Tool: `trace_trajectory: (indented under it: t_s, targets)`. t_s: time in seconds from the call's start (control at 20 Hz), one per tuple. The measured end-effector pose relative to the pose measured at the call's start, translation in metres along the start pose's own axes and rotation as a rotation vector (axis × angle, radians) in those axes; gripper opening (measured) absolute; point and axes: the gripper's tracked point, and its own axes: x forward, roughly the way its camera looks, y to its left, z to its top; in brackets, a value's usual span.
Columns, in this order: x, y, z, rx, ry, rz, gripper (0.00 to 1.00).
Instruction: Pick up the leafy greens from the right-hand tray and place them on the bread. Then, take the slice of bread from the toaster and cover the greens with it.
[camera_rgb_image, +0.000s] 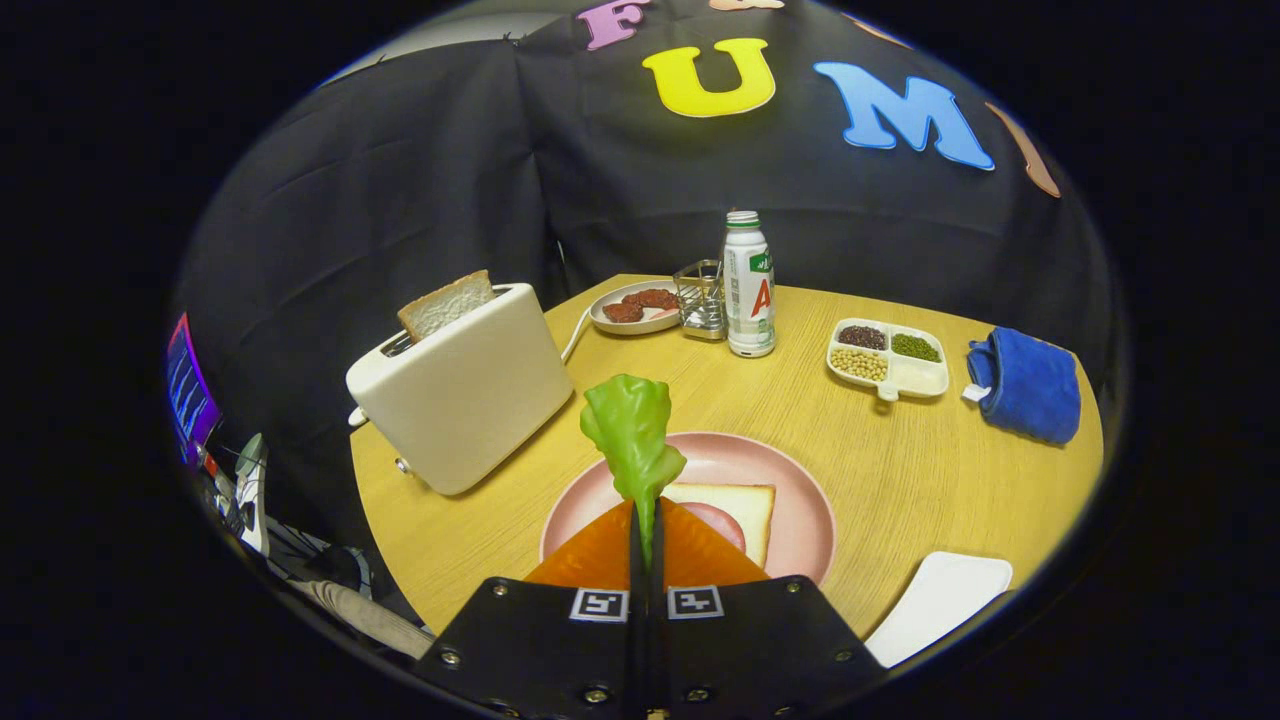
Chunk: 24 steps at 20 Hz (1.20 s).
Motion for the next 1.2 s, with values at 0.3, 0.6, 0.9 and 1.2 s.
trace_trajectory:
  t_s: [0.3,0.6,0.9,1.2]
  targets:
    - [0.018,-0.001,-0.012,-0.027,0.043,-0.025,0.0]
    - [0.015,-0.013,-0.008,-0.089,0.027,-0.097,0.24]
    - [0.006,-0.021,0.011,-0.115,-0.051,-0.161,0.98]
    - [-0.002,-0.001,0.03,-0.13,-0.11,-0.145,0.98]
